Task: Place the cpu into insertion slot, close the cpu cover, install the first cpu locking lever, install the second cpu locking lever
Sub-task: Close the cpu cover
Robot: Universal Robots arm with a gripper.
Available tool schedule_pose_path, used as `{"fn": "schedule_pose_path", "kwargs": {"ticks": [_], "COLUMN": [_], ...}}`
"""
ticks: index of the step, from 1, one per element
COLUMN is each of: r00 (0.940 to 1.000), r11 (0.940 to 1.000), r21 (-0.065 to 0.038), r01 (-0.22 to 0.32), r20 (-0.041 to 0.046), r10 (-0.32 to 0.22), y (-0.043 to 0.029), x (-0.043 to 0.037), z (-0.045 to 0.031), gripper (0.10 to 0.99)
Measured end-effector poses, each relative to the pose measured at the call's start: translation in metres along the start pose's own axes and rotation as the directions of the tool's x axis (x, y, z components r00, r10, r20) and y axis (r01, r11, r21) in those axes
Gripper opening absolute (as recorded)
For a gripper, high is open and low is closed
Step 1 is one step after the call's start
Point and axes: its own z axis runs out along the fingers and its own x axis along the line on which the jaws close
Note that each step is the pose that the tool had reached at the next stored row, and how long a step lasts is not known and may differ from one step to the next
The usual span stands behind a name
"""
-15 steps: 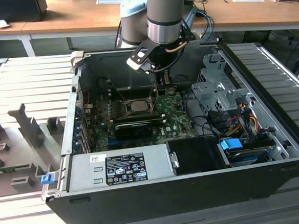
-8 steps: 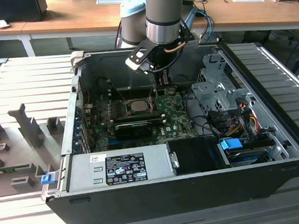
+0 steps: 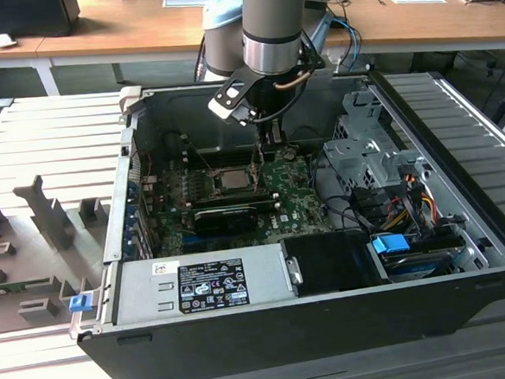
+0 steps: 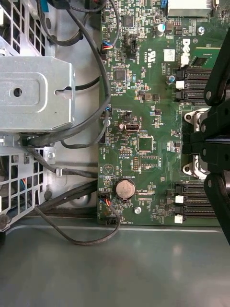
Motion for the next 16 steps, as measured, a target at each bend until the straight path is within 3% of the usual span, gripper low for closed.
{"fn": "schedule_pose_path", "kwargs": {"ticks": [16], "r00": [1.0000], "r11": [1.0000], "r21": [0.000], "r01": [0.000], "r20": [-0.0002], "r10": [0.000], "y": [-0.0097], "x": [0.0001], "z": [0.0002], "gripper": [0.106]}}
